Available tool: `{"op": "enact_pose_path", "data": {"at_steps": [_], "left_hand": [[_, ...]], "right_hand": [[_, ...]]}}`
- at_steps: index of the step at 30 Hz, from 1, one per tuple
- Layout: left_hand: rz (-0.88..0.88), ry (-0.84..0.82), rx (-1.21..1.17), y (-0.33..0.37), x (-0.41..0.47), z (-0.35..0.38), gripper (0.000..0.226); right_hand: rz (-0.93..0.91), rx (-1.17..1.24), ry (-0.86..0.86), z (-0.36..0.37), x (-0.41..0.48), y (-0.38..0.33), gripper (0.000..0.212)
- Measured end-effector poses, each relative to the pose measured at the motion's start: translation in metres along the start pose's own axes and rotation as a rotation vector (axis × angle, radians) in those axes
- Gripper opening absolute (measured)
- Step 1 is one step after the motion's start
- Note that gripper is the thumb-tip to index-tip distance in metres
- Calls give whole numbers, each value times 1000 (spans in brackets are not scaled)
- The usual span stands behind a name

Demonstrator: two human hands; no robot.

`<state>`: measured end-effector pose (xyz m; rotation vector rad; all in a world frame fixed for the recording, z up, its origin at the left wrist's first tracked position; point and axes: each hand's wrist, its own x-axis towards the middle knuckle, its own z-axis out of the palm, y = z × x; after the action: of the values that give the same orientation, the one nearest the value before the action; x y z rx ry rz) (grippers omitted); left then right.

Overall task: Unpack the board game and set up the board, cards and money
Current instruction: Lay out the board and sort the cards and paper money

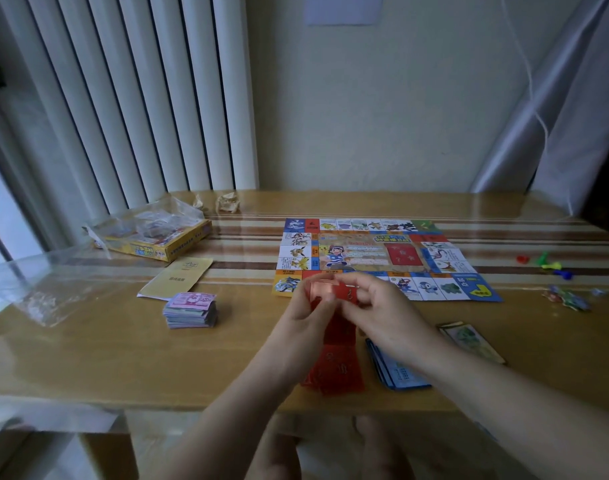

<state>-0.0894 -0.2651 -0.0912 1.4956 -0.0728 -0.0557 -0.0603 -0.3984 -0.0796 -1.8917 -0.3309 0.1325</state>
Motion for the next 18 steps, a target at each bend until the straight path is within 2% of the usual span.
{"op": "enact_pose_path", "data": {"at_steps": [3, 5, 7, 8, 10, 13, 14, 18], "left_hand": [[23, -37, 216, 0, 3, -13, 43], [78, 40, 545, 0, 3, -26, 51], [134, 64, 869, 2, 0, -39, 40], [135, 37, 949, 4, -2, -44, 32], [111, -59, 1028, 5, -5, -50, 19], [51, -197, 1118, 3, -6, -54, 17], [42, -222, 1142, 1, -5, -54, 21], [69, -181, 1139, 1, -7, -57, 22]], "right_hand": [[2, -87, -48, -8, -1, -6, 27], [55, -134, -94, -9, -1, -5, 24], [124, -136, -170, -4, -4, -1, 20], [140, -157, -191, 1, -4, 3, 20], [133, -275, -178, 9, -6, 10, 24], [-5, -776, -49, 13, -6, 16, 29], [-51, -867, -20, 13, -6, 17, 32], [-95, -822, -20, 14, -1, 15, 25]]}}
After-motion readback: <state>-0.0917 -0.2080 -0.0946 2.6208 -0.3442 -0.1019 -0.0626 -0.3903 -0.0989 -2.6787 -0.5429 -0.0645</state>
